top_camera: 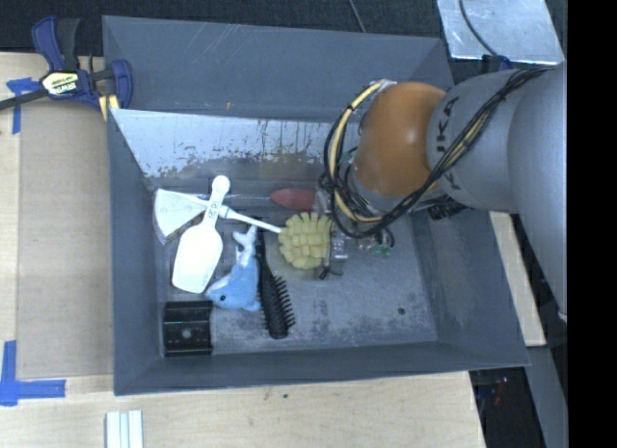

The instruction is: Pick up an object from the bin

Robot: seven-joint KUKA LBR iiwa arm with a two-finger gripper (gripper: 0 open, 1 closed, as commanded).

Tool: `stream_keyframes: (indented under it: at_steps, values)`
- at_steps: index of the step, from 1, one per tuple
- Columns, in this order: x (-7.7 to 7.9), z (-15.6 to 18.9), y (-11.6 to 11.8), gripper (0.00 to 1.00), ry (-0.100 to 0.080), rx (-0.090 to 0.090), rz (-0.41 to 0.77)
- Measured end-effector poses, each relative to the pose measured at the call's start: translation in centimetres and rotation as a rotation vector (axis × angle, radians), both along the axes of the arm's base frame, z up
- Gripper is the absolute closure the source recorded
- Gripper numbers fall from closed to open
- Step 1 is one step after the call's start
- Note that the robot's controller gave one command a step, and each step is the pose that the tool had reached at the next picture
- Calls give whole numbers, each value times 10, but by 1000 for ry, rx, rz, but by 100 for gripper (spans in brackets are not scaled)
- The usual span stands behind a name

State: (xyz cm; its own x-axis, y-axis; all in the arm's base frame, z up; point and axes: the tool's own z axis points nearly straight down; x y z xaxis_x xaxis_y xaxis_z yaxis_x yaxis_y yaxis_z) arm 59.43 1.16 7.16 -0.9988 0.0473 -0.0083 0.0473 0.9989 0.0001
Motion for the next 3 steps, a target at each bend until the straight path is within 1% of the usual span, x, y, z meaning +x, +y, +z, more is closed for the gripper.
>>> stream_keyframes:
  at_steps: [1,2,3]
  values:
    - [3,0,-3,100,-3,1,306]
    - [3,0,-3,100,-3,1,306]
    - [2,24,-3,100,-2,1,306]
